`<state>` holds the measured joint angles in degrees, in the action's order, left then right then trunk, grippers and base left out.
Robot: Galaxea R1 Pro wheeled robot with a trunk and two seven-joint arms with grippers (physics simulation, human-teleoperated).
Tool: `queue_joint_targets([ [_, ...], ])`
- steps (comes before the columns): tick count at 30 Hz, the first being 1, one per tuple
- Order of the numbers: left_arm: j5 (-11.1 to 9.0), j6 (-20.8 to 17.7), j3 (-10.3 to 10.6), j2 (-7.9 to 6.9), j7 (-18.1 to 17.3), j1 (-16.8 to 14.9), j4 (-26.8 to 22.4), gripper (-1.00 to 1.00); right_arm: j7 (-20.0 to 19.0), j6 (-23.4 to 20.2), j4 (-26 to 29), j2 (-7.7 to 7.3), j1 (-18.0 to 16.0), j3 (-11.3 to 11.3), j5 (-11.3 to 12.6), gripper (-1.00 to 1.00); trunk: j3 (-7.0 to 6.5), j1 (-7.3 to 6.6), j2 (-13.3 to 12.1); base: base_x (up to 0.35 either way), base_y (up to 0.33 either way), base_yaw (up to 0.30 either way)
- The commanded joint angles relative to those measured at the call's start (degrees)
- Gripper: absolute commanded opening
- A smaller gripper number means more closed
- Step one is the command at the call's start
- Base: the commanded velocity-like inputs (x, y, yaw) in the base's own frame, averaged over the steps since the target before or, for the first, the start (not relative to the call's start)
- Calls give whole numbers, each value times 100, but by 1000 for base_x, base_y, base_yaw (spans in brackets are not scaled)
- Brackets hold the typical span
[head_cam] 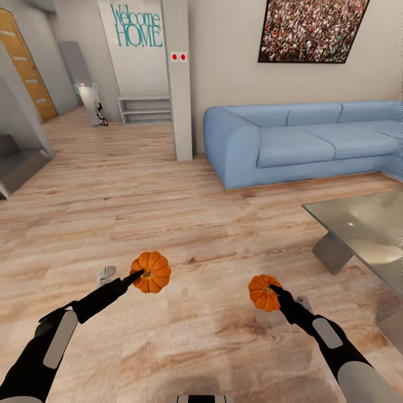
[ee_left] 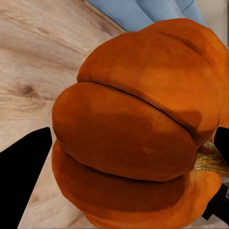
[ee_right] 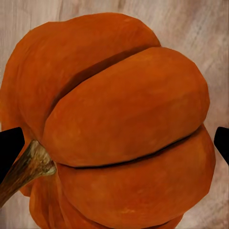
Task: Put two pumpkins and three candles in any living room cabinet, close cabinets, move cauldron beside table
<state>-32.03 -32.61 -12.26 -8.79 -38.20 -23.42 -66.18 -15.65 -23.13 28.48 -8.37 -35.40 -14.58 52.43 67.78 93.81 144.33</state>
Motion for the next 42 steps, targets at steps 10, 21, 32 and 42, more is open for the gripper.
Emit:
queue_joint_targets([
  [10, -18, -35, -4, 0, 11, -1, -8, -100, -3, -43, 0, 2, -2, -27, 13, -100, -227, -27, -12, 0, 0, -12],
  [21, -22, -35, -4, 0, 14, -2, -10, -100, -8, -43, 0, 2, -2, -26, 15, -100, -549, -55, -27, 0, 0, -121],
  [32, -41, -41, -10, 0, -34, 4, -235, -100, -8, -43, 0, 11, -2, -20, 17, -100, -618, -55, -27, -41, 6, -101],
  [42, -45, -37, -13, 7, -31, 4, -346, -100, -8, -43, 0, 11, -2, 12, 19, -100, -621, -55, -27, -307, 70, -5],
])
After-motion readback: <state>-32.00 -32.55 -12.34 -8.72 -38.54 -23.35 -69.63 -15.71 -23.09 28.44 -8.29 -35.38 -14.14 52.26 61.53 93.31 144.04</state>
